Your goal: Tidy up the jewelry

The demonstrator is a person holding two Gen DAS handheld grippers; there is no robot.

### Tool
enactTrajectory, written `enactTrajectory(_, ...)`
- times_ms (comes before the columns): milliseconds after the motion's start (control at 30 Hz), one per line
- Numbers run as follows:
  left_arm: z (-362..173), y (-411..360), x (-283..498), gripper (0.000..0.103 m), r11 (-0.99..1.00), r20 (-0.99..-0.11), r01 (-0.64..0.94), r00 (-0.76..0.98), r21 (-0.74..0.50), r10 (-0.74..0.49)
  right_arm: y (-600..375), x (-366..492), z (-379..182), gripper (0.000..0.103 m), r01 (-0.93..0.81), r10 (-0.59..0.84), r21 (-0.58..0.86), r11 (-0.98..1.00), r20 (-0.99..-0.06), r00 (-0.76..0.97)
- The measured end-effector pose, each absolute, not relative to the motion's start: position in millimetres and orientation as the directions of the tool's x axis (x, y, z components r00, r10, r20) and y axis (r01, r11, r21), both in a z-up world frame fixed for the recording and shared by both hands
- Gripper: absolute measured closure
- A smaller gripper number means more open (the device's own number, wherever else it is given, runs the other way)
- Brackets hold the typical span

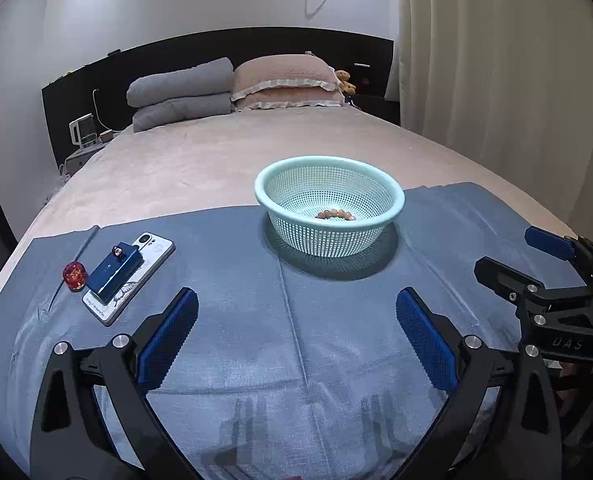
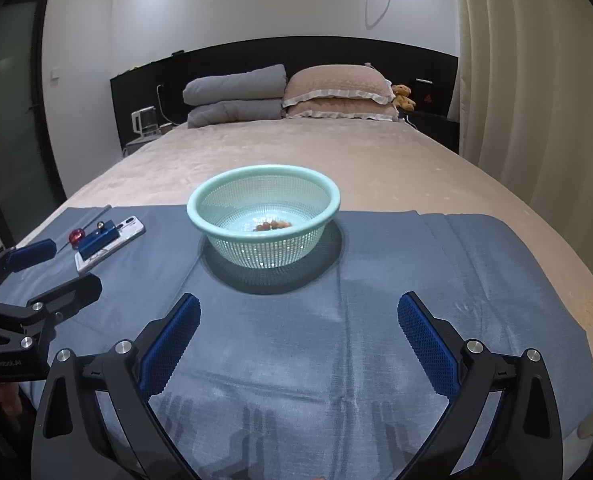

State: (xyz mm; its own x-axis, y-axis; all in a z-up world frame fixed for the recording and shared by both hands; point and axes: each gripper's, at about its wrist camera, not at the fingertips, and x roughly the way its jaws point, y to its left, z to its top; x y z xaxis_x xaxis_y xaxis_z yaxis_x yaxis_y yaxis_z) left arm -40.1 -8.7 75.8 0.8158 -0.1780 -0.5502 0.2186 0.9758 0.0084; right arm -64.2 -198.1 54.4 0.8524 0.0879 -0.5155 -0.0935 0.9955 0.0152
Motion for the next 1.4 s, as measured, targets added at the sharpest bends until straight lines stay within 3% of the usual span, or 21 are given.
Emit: enactTrajectory(1400, 55, -12, -40, 0.006, 0.97, -0.61, 0.242, 0.767, -0.01, -0.198, -200, -57, 35, 0.008, -0.068, 0.057, 0.003, 0.998, -0.583, 0.811)
